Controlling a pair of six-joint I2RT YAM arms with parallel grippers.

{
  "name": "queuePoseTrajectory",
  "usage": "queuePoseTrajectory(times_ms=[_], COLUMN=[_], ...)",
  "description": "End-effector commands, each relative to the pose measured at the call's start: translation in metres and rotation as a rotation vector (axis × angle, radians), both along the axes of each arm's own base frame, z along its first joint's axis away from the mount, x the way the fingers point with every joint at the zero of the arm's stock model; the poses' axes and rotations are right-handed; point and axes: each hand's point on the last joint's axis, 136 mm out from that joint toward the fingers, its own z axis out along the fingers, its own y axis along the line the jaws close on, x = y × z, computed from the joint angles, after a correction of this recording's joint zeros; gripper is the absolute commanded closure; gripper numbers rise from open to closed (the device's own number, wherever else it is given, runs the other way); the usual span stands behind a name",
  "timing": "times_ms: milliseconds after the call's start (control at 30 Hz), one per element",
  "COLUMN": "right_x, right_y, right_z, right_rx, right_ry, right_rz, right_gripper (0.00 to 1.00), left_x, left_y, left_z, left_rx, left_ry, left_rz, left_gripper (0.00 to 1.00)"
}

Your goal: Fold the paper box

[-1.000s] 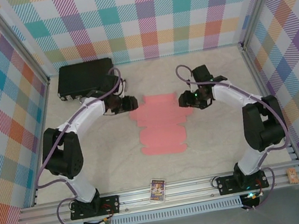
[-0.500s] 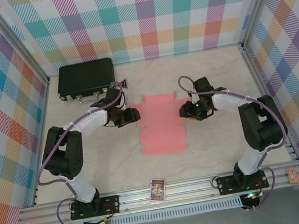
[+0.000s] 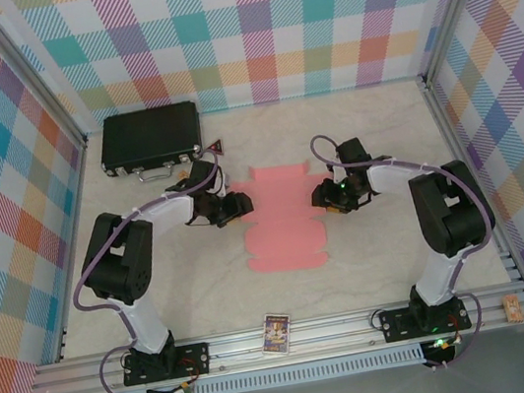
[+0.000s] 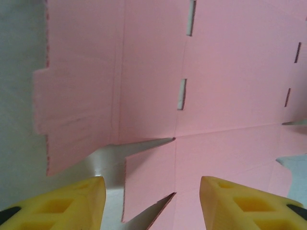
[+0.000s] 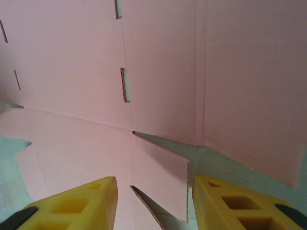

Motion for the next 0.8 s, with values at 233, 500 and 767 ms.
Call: queuePoseTrajectory(times_ms=[233,500,767], right_x=[-0.001,-0.001,0.003], right_y=[0.011,0.020,0.034], right_z=[0.007,0.016,0.022], right_rx=[0.056,0.094,0.121], right_ry=[-0.015,-0.032,-0.043], right_rz=[0.023,0.049,0.082], right_gripper=[0.60,0.64,0.62], left_x=[-0.002,-0.002,-0.002], left_y=[-0.018,-0.025,-0.041], left_z=[0.010,0.022,0.028], left_rx=[-0.099,-0.129,-0.158], left_ry=[0.002,-0.009,-0.025], left_rz=[-0.010,-0.024,-0.065], left_gripper=[0.52,0.56,0.55])
